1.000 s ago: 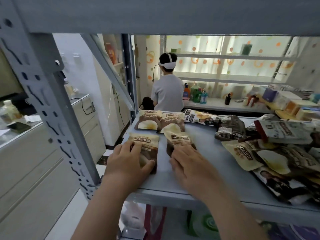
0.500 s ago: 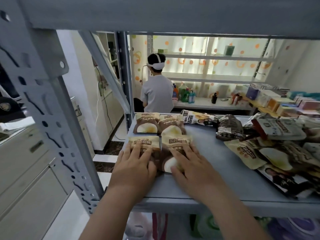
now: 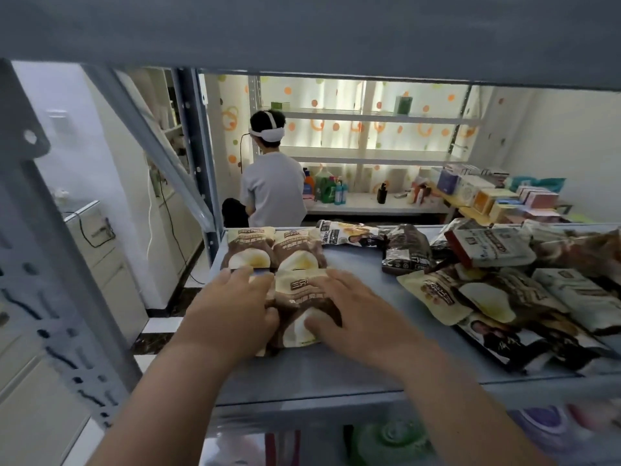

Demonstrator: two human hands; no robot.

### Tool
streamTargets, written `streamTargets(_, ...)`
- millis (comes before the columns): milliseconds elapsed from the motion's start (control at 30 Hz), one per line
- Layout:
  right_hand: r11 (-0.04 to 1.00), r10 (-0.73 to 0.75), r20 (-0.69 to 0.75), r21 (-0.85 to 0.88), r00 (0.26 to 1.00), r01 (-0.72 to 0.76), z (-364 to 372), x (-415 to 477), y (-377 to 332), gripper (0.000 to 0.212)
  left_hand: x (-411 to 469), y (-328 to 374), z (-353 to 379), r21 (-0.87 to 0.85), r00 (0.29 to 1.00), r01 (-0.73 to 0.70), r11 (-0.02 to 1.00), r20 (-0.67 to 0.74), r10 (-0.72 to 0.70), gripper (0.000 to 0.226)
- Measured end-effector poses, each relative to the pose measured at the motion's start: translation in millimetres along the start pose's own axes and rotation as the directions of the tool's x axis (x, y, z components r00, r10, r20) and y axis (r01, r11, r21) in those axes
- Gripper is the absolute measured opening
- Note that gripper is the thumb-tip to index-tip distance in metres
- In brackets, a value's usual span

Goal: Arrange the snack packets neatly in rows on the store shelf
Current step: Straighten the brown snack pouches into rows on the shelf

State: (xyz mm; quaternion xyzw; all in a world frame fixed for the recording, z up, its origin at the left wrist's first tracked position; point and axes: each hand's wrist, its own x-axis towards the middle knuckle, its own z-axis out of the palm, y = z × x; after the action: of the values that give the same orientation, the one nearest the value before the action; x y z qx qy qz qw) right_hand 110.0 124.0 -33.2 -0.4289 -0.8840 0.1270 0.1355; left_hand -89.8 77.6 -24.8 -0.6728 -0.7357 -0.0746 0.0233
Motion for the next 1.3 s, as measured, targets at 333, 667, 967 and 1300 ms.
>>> streamTargets(333, 0.944, 0.009, 0.076, -0.329, 0.997, 0.017, -117, 63, 133, 0.031, 129, 99, -14, -0.273, 0.984, -0.021, 0.962, 0.164, 0.068, 0.053)
streamTargets(667, 0.851, -0.11, 0.486, -0.405, 0.867, 0.335, -135, 127, 221, 0.07, 189, 154, 20, -0.737, 0.858, 0.505, 0.449, 0.484, -0.17, 0.057)
streamTargets(967, 0.695, -0.116, 0.648, -0.488, 0.752, 0.528, -122, 137, 226, 0.095, 195, 174, 35, -0.82, 0.814, 0.55, 0.159, 0.484, -0.32, 0.011)
streamTargets(1300, 0.807, -0.264, 0.586, -0.301, 0.766, 0.508, -132, 125, 234, 0.061, 197, 168, 56, -0.877, 0.867, 0.296, 0.378, 0.081, -0.491, 0.017)
